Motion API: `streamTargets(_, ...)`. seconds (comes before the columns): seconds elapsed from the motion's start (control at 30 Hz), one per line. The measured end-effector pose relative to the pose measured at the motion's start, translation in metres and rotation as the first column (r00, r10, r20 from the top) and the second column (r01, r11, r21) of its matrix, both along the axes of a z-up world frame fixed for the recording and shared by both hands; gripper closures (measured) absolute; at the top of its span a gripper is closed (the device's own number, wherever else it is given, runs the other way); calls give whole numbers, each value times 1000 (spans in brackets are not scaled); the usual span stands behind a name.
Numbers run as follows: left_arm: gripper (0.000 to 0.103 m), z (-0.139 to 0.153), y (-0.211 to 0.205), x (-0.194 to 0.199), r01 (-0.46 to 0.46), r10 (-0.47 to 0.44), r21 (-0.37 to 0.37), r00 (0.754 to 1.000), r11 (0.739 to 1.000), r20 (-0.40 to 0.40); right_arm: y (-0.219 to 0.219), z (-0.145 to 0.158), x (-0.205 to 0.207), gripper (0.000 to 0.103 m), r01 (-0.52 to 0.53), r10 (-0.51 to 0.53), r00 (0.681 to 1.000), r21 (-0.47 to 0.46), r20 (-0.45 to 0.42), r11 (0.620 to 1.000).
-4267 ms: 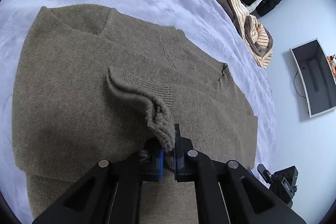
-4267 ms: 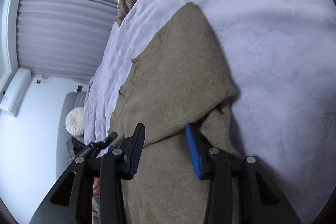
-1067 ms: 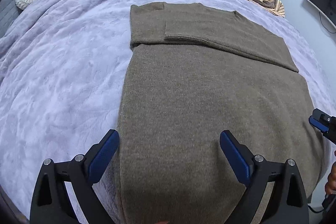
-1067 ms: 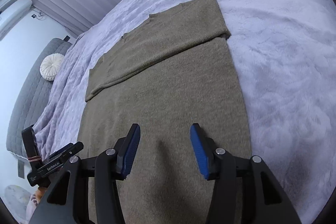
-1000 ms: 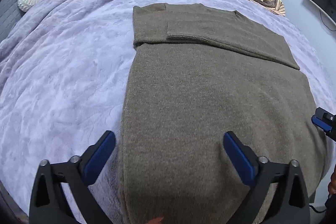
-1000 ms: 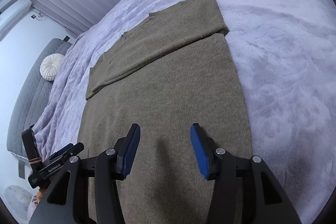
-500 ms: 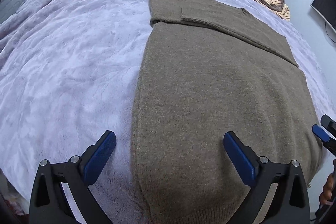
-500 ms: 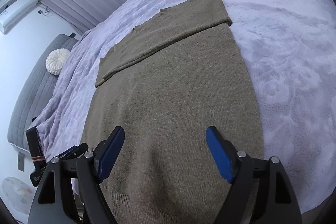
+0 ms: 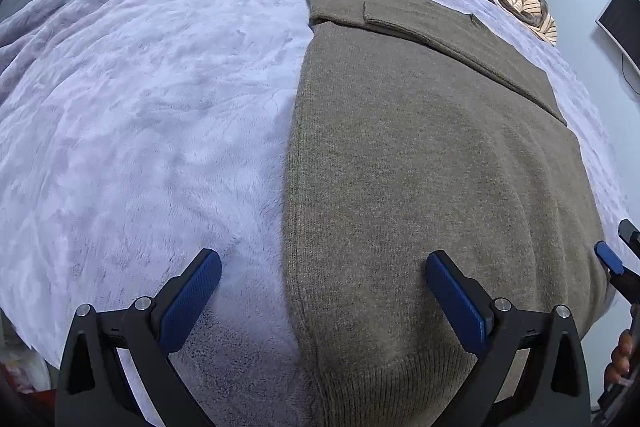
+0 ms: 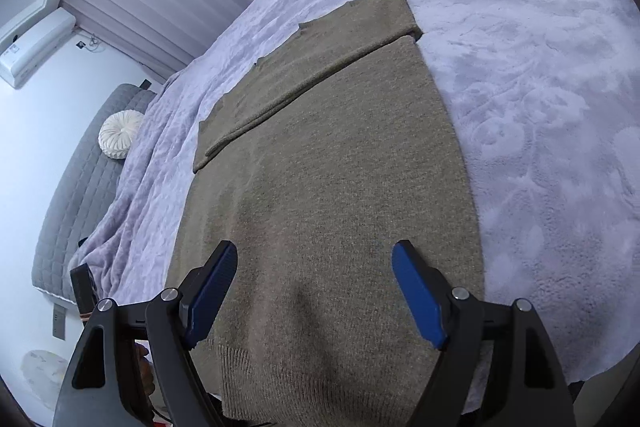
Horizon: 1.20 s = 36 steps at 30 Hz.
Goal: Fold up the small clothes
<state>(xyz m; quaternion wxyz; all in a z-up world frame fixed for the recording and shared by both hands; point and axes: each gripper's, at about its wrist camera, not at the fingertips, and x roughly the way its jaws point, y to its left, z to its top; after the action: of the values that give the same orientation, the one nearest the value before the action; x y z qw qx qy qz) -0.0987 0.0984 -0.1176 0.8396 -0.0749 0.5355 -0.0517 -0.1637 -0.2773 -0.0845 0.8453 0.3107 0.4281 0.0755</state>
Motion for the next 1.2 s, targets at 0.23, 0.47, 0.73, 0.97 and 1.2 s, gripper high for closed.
streamTargets(0.23,0,-8,14,2,30,-34,-89,999,996,-41,-25,6,-21,21,30,-31,999,34,27,999)
streamTargets(0.47,0,0,27,-1,122,-144,-302,988,945,-50,-57,-4,-47,21,71,-73,997,143,8,987)
streamTargets(0.73,0,-4,-5,-14,243,-295,-372,951,896,-89,-39,-30,-60,21,-68,79,997,291,-25,954)
streamTargets(0.97,1,-2,-15,-24,265,-307,-340,949,902,-76,-19,-51,-69,21,-135,160,986,326,-51,936)
streamTargets(1.2,80,-3,-26,-32,310,-371,-417,926,854,-71,-18,-56,-70,81,-172,189,982,497,16,851)
